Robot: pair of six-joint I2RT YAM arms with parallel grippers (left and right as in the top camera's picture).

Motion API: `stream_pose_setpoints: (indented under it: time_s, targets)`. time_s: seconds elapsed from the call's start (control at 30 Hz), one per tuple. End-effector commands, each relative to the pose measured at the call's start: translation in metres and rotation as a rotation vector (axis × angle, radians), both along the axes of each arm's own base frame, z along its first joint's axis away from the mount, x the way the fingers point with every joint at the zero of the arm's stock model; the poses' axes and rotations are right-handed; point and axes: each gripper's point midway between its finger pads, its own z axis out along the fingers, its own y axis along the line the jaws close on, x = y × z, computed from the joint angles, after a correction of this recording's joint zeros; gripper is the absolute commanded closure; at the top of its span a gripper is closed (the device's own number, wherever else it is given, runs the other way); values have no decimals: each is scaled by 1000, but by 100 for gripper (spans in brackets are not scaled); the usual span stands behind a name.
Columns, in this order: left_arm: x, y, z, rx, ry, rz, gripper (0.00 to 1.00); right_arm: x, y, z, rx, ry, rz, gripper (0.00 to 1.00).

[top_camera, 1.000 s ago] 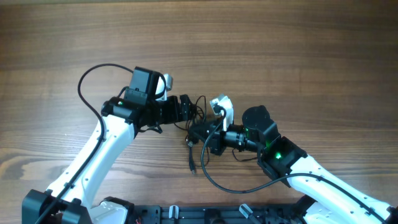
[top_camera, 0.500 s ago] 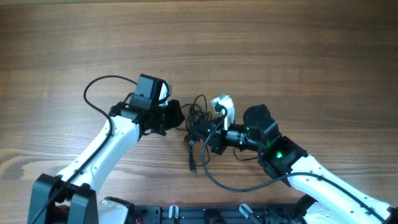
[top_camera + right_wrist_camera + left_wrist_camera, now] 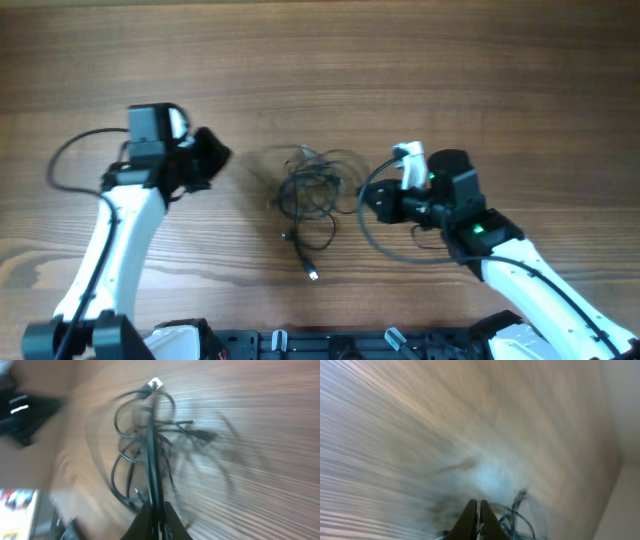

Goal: Untangle cables

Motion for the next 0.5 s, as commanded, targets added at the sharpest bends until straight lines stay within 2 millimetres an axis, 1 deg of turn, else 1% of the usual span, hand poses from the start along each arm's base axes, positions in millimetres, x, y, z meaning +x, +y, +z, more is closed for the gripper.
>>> stream_pose_setpoints:
  time_s: [0.0,0.1,0.17,0.2,0.27,0.3,0.37,0.43,0.47]
  targets:
    - [2,22,15,32,-27,67,96,17,-33,-7,-49,20,-147,96]
    - [-1,29,11,68,-6,92,96,21,-45,-9,-45,36,-188,96]
    - [-1,31,10,80,-4,100,96,22,-45,-6,-13,53,-195,96]
    - [-1,31,10,78,-4,100,96,21,-42,-3,6,51,-179,96]
    - [-2,24,11,51,-4,77,96,20,-35,4,44,38,-142,96]
    - [-3,17,12,24,-4,53,96,19,-30,8,67,29,-116,96]
    - [-6,-8,15,-45,-3,-25,94,16,-20,18,111,2,-58,96]
    - [-9,-28,14,-77,6,-86,73,16,-16,22,122,-19,-39,96]
    - [-11,-38,12,-85,15,-118,55,16,-15,23,120,-30,-31,96]
